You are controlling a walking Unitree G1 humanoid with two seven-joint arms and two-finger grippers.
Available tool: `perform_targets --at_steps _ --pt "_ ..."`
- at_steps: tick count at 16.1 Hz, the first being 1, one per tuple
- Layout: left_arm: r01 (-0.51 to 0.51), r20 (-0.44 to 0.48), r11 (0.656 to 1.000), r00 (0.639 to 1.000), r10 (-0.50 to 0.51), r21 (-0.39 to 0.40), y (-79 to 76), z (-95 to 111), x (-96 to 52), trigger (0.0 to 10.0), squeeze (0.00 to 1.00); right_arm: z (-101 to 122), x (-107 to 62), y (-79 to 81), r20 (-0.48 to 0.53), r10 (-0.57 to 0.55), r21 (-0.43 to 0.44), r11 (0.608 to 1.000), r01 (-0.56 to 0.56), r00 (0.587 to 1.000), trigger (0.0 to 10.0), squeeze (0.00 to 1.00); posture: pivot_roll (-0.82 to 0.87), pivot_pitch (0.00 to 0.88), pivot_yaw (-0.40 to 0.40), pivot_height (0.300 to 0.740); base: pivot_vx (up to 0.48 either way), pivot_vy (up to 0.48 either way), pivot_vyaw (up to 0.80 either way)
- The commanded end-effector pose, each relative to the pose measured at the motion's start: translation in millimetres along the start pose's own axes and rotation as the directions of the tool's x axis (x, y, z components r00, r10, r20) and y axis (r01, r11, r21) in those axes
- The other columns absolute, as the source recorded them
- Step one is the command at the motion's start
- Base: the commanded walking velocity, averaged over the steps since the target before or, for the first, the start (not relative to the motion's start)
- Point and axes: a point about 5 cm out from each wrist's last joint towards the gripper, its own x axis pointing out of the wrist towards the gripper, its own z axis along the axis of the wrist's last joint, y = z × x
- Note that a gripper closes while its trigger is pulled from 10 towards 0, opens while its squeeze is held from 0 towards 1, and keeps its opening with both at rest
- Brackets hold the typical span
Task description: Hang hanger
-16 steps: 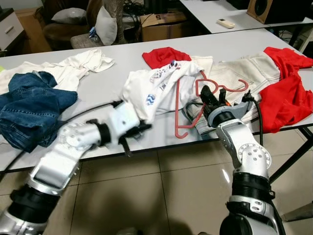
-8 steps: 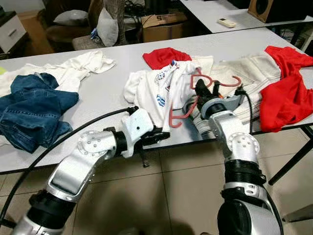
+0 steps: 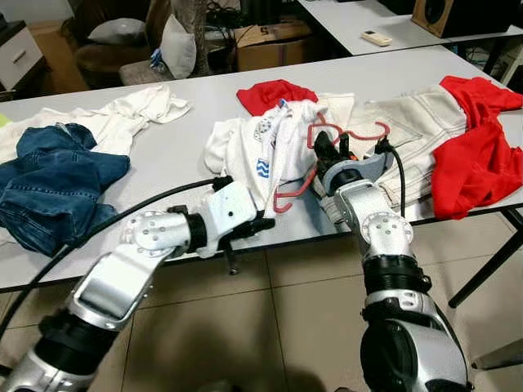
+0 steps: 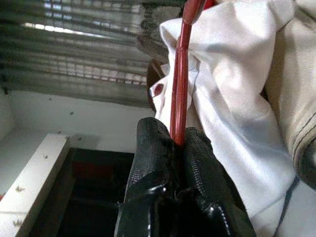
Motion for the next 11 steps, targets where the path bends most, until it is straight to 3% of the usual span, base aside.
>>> perform_targets --at_steps 1,3,8,11 --pt "0.068 0.030 0.996 0.997 -0.070 0.052 -7.5 11.1 3.0 0.0 0.00 -16.8 8.6 27.6 0.002 0.074 0.064 0.995 -0.074 0.997 10.0 0.00 0.02 0.000 0.117 0.740 0.000 0.000 0.00" --pt "0.106 0.034 0.990 0.993 -0.109 0.093 -13.4 15.7 15.3 0.0 0.00 -22.6 14.4 33.9 -0.011 0.068 0.050 0.996 -0.068 0.998 10.0 0.00 0.02 0.000 0.117 0.740 0.000 0.000 0.00" --pt "0.156 0.098 0.960 0.978 -0.183 0.233 -15.3 45.0 30.2 0.0 0.00 -37.0 20.2 34.6 -0.024 0.055 0.032 0.998 -0.054 0.998 10.0 0.00 0.03 0.000 0.113 0.740 0.000 0.000 0.00" --pt "0.200 0.037 0.952 0.976 -0.214 0.231 -26.7 24.7 40.7 0.0 0.00 -41.9 20.1 53.2 -0.031 0.173 0.060 0.983 -0.171 0.984 10.0 0.00 0.03 0.000 0.111 0.740 0.000 0.000 0.00"
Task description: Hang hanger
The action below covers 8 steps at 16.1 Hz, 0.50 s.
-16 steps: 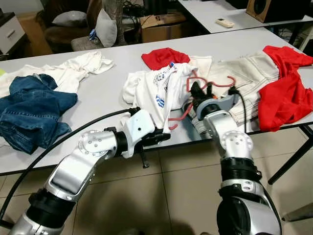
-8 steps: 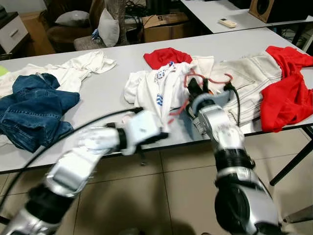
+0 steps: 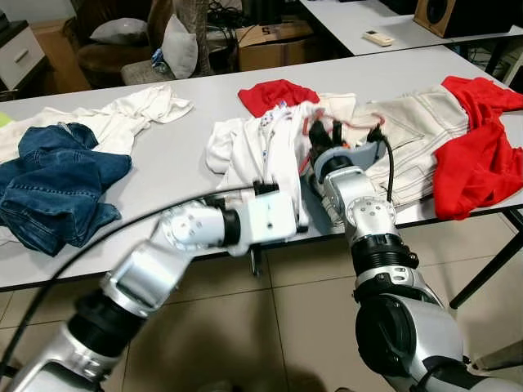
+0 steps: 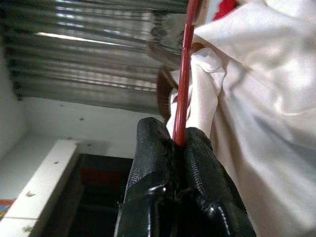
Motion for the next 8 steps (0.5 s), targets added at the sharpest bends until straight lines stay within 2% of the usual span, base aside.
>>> perform_targets --at_steps 1,2,3,4,5,6,8 --pt "0.030 -0.018 0.999 0.999 -0.029 0.040 -11.7 -7.8 8.2 10.0 0.00 -32.5 4.8 38.6 -0.050 0.139 0.071 0.988 -0.136 0.989 10.0 0.00 0.02 0.000 0.112 0.740 0.000 0.000 0.00" --pt "-0.034 -0.039 0.999 0.999 0.035 0.024 -9.3 -18.2 7.6 10.0 0.00 -29.3 3.5 41.7 -0.036 0.170 0.100 0.981 -0.166 0.985 10.0 0.00 0.02 0.000 0.112 0.740 0.000 0.000 0.00" --pt "-0.048 -0.030 0.999 0.998 0.047 -0.013 -9.2 -21.3 6.4 10.0 0.44 -27.8 3.1 42.6 -0.033 0.183 0.100 0.979 -0.179 0.983 10.0 0.00 0.02 0.000 0.112 0.740 0.000 0.000 0.00" --pt "-0.050 -0.027 0.999 0.998 0.050 -0.017 -9.4 -22.4 5.3 10.0 0.44 -27.0 3.0 42.6 -0.031 0.187 0.096 0.978 -0.184 0.982 10.0 0.00 0.02 0.000 0.112 0.740 0.000 0.000 0.00" --pt "-0.062 0.002 0.996 0.998 0.062 -0.060 -9.8 -22.3 3.0 10.0 1.00 -22.6 2.7 42.5 -0.014 0.198 0.117 0.974 -0.195 0.980 10.0 0.00 0.01 0.000 0.111 0.740 0.000 0.000 0.00" --pt "-0.130 0.080 0.983 0.987 0.142 -0.133 -3.3 -14.7 1.4 10.0 1.00 -19.7 2.9 41.6 -0.007 0.201 0.112 0.974 -0.199 0.980 10.0 0.00 0.01 0.000 0.109 0.740 0.000 0.000 0.00" --pt "-0.162 0.187 0.971 0.963 0.194 -0.173 2.1 -3.3 2.1 10.0 1.00 -19.2 3.4 40.5 -0.012 0.193 0.092 0.977 -0.191 0.981 10.0 0.00 0.01 0.000 0.104 0.740 0.000 0.000 0.00"
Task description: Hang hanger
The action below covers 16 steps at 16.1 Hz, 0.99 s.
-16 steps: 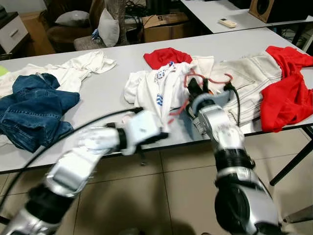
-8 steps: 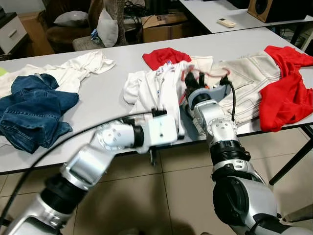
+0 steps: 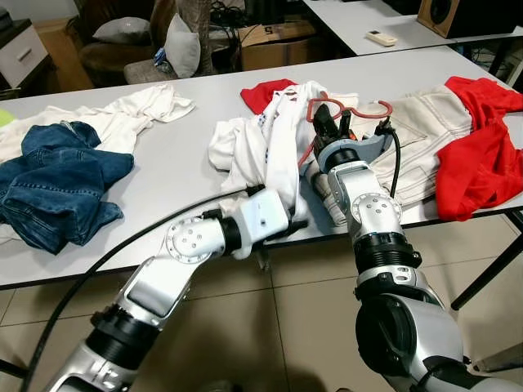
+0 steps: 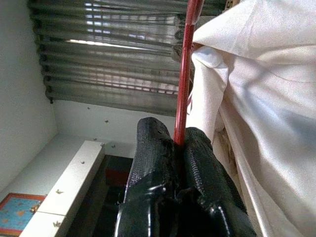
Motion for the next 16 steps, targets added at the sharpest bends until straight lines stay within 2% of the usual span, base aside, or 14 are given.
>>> perform_targets --at_steps 1,3,5,6,7,8,10,11,12,13,14,16 --pt "-0.003 0.100 1.000 0.995 0.006 -0.026 1.3 13.5 -0.3 10.0 1.00 -27.3 6.4 26.6 -0.047 0.086 0.026 0.996 -0.084 0.995 10.0 0.00 0.01 0.000 0.104 0.740 0.000 0.000 0.00" --pt "0.009 0.175 0.997 0.984 0.005 -0.079 1.2 25.2 -2.1 10.0 1.00 -28.4 6.6 25.8 -0.062 0.082 0.023 0.996 -0.081 0.995 10.0 0.00 0.01 0.000 0.107 0.740 0.000 0.000 0.00" --pt "0.092 0.184 0.992 0.980 -0.075 -0.085 -6.0 29.5 -8.4 10.0 1.00 -25.4 5.9 22.8 -0.054 0.077 0.014 0.997 -0.077 0.996 10.0 0.00 0.01 0.000 0.108 0.740 0.000 0.000 0.00" --pt "0.141 0.133 0.988 0.982 -0.132 -0.066 -12.2 23.2 -13.6 10.0 1.00 -21.9 5.7 20.9 -0.042 0.071 0.011 0.997 -0.070 0.997 10.0 0.00 0.01 0.000 0.111 0.740 0.000 0.000 0.00" --pt "0.152 0.098 0.987 0.984 -0.147 -0.047 -13.9 18.8 -15.6 10.0 1.00 -20.4 5.7 20.6 -0.037 0.070 0.013 0.998 -0.069 0.997 10.0 0.00 0.01 0.000 0.112 0.740 0.000 0.000 0.00" --pt "0.142 0.017 0.990 0.990 -0.142 -0.003 -12.2 10.8 -19.5 10.0 1.00 -17.9 6.1 21.3 -0.030 0.072 0.017 0.997 -0.071 0.997 10.0 0.00 0.01 0.000 0.112 0.740 0.000 0.000 0.00" --pt "0.108 -0.019 0.994 0.994 -0.108 -0.008 -3.8 12.5 -21.1 10.0 1.00 -16.4 6.6 21.7 -0.028 0.072 0.018 0.997 -0.072 0.997 10.0 0.00 0.01 0.000 0.112 0.740 0.000 0.000 0.00" --pt "0.103 -0.079 0.995 0.991 -0.104 -0.018 -1.3 8.8 -22.8 10.0 1.00 -16.0 6.8 21.4 -0.027 0.071 0.018 0.997 -0.070 0.997 10.0 0.00 0.01 0.000 0.112 0.740 0.000 0.000 0.00" --pt "0.100 -0.172 0.994 0.979 -0.106 -0.045 0.2 1.6 -26.3 10.0 1.00 -15.0 7.0 20.8 -0.022 0.061 0.005 0.998 -0.061 0.998 10.0 0.00 0.01 0.000 0.112 0.740 0.000 0.000 0.00" --pt "0.024 -0.204 0.995 0.978 -0.044 -0.096 6.9 -0.7 -27.3 10.0 1.00 -13.9 7.2 20.1 -0.017 0.051 -0.015 0.999 -0.052 0.999 10.0 0.00 0.02 0.000 0.114 0.740 0.000 0.000 0.00" --pt "-0.030 -0.175 0.989 0.985 0.004 -0.144 11.3 2.4 -25.4 10.0 1.00 -13.1 7.4 19.9 -0.012 0.049 -0.013 0.999 -0.049 0.999 10.0 0.00 0.02 0.000 0.114 0.740 0.000 0.000 0.00" --pt "-0.085 -0.042 0.929 0.996 0.075 -0.360 16.0 17.8 -17.7 10.0 1.00 -9.4 7.4 17.9 0.008 0.036 0.004 0.999 -0.036 0.999 10.0 0.00 0.02 0.000 0.117 0.740 0.000 0.000 0.00"
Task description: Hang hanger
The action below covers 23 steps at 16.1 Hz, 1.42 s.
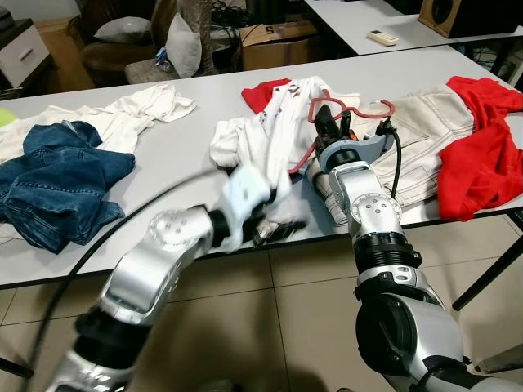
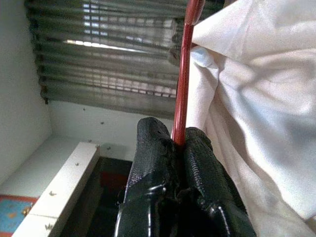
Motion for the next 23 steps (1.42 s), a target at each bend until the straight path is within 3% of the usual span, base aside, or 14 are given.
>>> perform_targets --at_steps 1,3,4,6,10,12,14,15,17,18,19,20,21,23 --pt "0.010 0.034 0.996 0.999 -0.007 -0.088 -0.6 7.3 -2.0 10.0 1.00 -11.5 6.8 19.1 -0.009 0.044 0.034 0.998 -0.043 0.999 10.0 0.00 0.02 0.000 0.125 0.740 0.000 0.000 0.00" --pt "0.079 0.049 0.990 0.996 -0.074 -0.114 -7.7 10.0 -2.2 10.0 1.00 -9.7 6.5 18.1 0.000 0.039 0.034 0.999 -0.039 0.999 10.0 0.00 0.02 0.000 0.125 0.740 0.000 0.000 0.00" --pt "0.109 -0.063 0.992 0.992 -0.105 0.062 -9.7 4.6 -5.9 10.0 1.00 -8.4 6.3 17.6 0.007 0.036 0.022 0.999 -0.036 0.999 10.0 0.00 0.01 0.000 0.133 0.740 0.000 0.000 0.00" --pt "0.138 -0.200 0.966 0.975 -0.094 0.219 -9.2 -2.3 -10.1 10.0 1.00 -7.5 6.3 17.0 0.010 0.032 0.007 0.999 -0.032 0.999 10.0 0.00 0.02 0.000 0.134 0.740 0.000 0.000 0.00" --pt "0.085 -0.205 0.982 0.978 -0.049 0.167 3.2 -4.0 -23.0 10.0 1.00 -8.1 4.1 17.5 -0.024 0.040 -0.063 0.997 -0.041 0.999 10.0 0.00 0.01 0.000 0.137 0.740 0.000 0.000 0.00" --pt "0.001 -0.183 0.994 0.983 0.019 0.108 20.9 -9.7 -43.1 10.0 1.00 -7.6 -0.6 23.3 -0.063 0.086 -0.140 0.986 -0.094 0.994 10.0 0.00 0.01 0.000 0.136 0.740 0.000 0.000 0.00" --pt "-0.295 -0.162 0.954 0.940 0.300 0.054 56.1 -19.4 -88.3 10.0 1.00 -0.7 -18.3 34.8 -0.174 0.194 -0.306 0.921 -0.240 0.966 10.0 0.00 -0.01 0.000 0.125 0.740 0.000 0.000 0.00" --pt "-0.444 -0.162 0.896 0.883 0.441 0.016 68.8 -24.1 -110.3 10.0 1.00 0.2 -30.2 40.1 -0.246 0.230 -0.401 0.860 -0.315 0.942 10.0 0.00 -0.01 0.000 0.116 0.740 0.000 0.000 0.70" --pt "-0.512 -0.157 0.859 0.850 0.504 -0.013 71.6 -26.1 -118.8 10.0 1.00 0.6 -38.5 42.7 -0.291 0.240 -0.450 0.820 -0.354 0.926 10.0 0.00 -0.01 0.000 0.106 0.740 0.000 0.000 0.75" --pt "-0.559 -0.160 0.828 0.823 0.546 -0.050 68.0 -31.0 -125.2 10.0 0.90 2.6 -53.2 44.8 -0.364 0.227 -0.532 0.745 -0.402 0.903 10.0 0.00 0.00 0.000 0.093 0.740 0.000 0.000 0.79" --pt "-0.594 -0.177 0.798 0.800 0.573 -0.100 54.7 -40.0 -130.3 10.0 0.66 5.1 -80.8 47.5 -0.480 0.174 -0.646 0.592 -0.481 0.860 10.0 0.00 0.00 0.000 0.085 0.740 0.000 0.000 0.79" --pt "-0.596 -0.185 0.795 0.799 0.572 -0.113 48.5 -43.7 -130.6 10.0 0.17 7.2 -91.2 49.6 -0.515 0.158 -0.662 0.552 -0.508 0.843 10.0 0.00 0.00 0.000 0.080 0.740 0.000 0.000 0.79" --pt "-0.570 -0.171 0.808 0.820 0.547 -0.148 31.9 -50.1 -127.4 10.0 0.00 20.1 -113.4 59.8 -0.555 0.146 -0.674 0.499 -0.545 0.819 10.0 0.00 -0.01 0.000 0.075 0.740 0.000 0.000 0.79" --pt "-0.554 -0.133 0.810 0.832 0.538 -0.190 19.9 -52.7 -123.3 10.0 0.00 34.1 -133.9 67.7 -0.586 0.114 -0.696 0.435 -0.571 0.802 10.0 0.00 -0.02 0.000 0.074 0.740 0.000 0.000 0.79"
